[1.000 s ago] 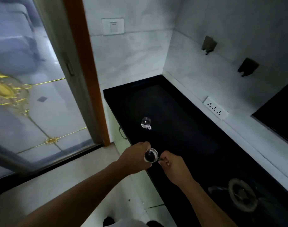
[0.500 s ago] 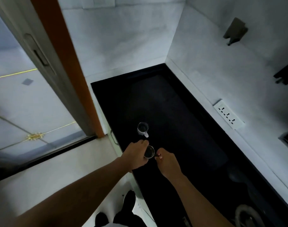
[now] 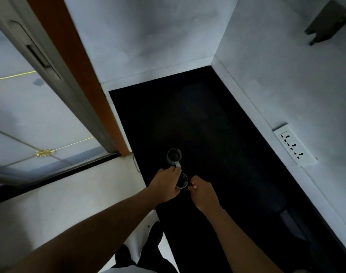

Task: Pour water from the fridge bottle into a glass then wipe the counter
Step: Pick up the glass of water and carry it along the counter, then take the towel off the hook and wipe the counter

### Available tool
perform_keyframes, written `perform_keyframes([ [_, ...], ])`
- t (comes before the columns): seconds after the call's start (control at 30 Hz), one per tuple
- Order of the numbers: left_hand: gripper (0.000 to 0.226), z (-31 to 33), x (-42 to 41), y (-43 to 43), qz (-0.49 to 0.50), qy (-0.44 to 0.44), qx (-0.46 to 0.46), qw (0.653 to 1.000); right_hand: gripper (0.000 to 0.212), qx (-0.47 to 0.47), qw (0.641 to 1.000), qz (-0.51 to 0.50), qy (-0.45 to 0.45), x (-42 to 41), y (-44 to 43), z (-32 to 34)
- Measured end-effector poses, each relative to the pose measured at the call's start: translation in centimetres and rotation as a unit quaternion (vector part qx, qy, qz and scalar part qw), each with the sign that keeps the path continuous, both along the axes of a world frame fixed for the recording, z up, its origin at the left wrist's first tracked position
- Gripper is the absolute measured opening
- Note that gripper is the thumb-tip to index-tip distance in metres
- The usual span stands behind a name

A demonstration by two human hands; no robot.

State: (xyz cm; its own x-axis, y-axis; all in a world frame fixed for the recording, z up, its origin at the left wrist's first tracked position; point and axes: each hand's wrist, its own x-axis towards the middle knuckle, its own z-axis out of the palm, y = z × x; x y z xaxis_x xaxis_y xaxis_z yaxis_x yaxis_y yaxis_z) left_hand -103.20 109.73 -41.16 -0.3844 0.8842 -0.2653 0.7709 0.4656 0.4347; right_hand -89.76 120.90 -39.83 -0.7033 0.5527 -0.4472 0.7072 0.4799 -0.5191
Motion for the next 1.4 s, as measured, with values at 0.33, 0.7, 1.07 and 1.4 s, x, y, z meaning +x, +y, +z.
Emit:
perform_keyframes([
  [0.33, 0.056, -1.1, -0.1, 0.2, 0.010, 0.003, 0.001, 1.000, 0.021, -0.029, 1.000, -0.006, 0.004, -0.1, 0.4, 0.0],
  [0.7, 0.058, 1.6, 0.1, -1.1, 0.023, 0.065, -0.080, 0.994, 0.011, 0.130, 0.989, 0.062, -0.032, 0.5, -0.3, 2.1],
  [1.07, 0.049, 7.5, 1.2, -9.8, -0.149, 0.164, -0.027, 0.975, 0.043, 0.242, 0.962, 0.073, -0.103, 5.7, -8.7, 5.3],
  [1.4, 0.053, 9.6, 5.2, -14.5, -0.365, 0.221, -0.047, 0.903, 0.037, 0.230, 0.950, -0.094, -0.189, 10.5, -22.3, 9.4],
])
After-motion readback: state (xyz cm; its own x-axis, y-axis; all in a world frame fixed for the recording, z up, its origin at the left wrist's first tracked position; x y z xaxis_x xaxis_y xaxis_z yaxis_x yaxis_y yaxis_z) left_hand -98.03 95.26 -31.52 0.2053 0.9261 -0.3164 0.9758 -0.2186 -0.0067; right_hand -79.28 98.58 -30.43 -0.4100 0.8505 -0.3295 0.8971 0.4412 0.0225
